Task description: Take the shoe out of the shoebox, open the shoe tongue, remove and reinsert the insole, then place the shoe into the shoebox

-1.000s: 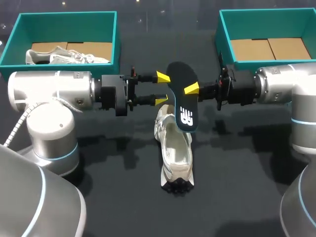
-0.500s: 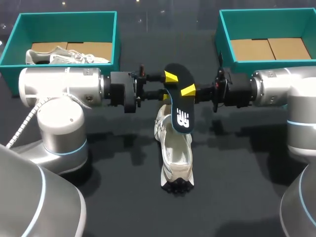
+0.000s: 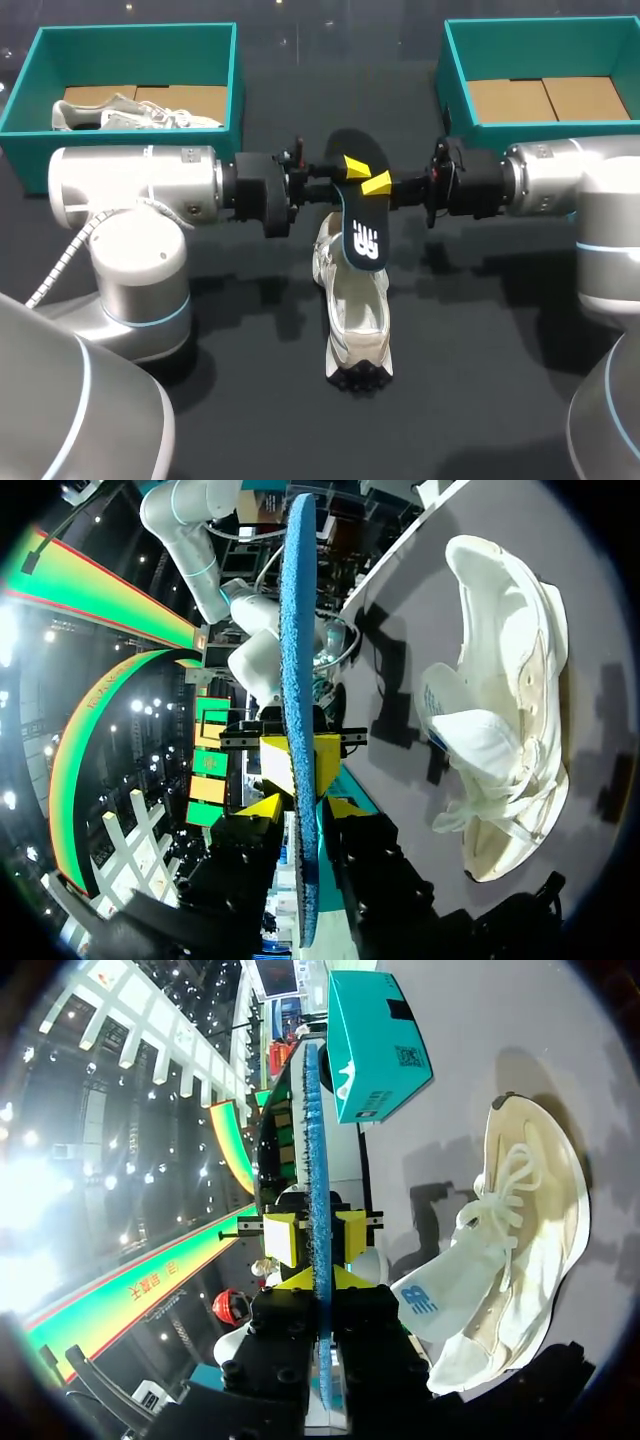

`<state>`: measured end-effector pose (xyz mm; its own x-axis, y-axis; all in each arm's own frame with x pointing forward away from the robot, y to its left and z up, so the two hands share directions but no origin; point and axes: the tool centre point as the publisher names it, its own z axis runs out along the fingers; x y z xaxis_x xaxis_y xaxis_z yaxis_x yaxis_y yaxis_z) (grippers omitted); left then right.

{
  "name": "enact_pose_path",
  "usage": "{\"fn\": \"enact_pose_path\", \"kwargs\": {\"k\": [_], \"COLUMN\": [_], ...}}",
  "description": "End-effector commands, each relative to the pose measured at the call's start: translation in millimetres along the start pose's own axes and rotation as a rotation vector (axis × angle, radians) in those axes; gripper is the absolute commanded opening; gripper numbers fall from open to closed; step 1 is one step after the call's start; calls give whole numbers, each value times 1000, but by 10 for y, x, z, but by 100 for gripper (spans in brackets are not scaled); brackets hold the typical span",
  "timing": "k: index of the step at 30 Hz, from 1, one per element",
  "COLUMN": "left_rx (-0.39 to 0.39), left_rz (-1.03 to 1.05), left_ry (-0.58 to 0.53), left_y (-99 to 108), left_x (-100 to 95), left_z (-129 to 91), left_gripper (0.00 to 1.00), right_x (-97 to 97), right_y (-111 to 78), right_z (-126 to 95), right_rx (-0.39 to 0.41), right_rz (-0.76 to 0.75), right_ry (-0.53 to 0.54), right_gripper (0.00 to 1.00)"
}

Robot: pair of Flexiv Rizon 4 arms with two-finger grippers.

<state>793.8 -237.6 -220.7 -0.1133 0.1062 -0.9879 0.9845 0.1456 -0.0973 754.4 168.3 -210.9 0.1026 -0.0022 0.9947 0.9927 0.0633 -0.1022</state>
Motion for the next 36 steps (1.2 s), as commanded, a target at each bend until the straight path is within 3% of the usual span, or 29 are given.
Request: {"fn": "enact_pose_path", "kwargs": {"k": [1,6,9,13,17,18,19,24,25,26,28,29,31,33,36], "left_rx": [-9,-16,-22,-29,-34,-35,-35,-32,-32,-32,-31,-30,-29,-26,-24], "left_rz": [0,-5,-6,-8,-10,-10,-10,-4,-4,-3,-2,-1,2,7,11], "left_ry": [1,5,7,9,12,13,13,20,21,21,21,21,21,23,29], "left_y": [-16,-12,-6,2,11,11,11,-3,-6,-9,-17,-23,-38,-54,-61], "left_x": [14,33,46,56,70,73,76,93,95,96,90,87,87,91,105], "left_z": [32,34,33,34,50,56,62,80,77,65,31,11,-27,-62,-92], "left_gripper": [20,21,31,29,20,14,1,0,0,0,0,0,0,0,0], "right_x": [-1,-10,-12,-16,-21,-21,-22,-39,-44,-50,-54,-54,-53,-76,-76], "right_y": [-9,-34,-51,-70,-80,-82,-83,-86,-87,-91,-110,-120,-144,-156,-156], "right_z": [10,14,14,18,23,26,27,32,29,22,-17,-37,-92,-165,-165], "right_rx": [3,3,2,3,5,7,7,10,10,10,8,7,17,-42,-42], "right_rz": [2,5,6,9,11,11,12,16,16,16,2,-8,-43,-50,-50], "right_ry": [-4,-3,-2,-2,-1,-2,-2,2,3,3,-8,-23,-75,-154,-154], "right_gripper": [0,0,0,0,0,0,0,0,7,31,89,100,100,100,100]}}
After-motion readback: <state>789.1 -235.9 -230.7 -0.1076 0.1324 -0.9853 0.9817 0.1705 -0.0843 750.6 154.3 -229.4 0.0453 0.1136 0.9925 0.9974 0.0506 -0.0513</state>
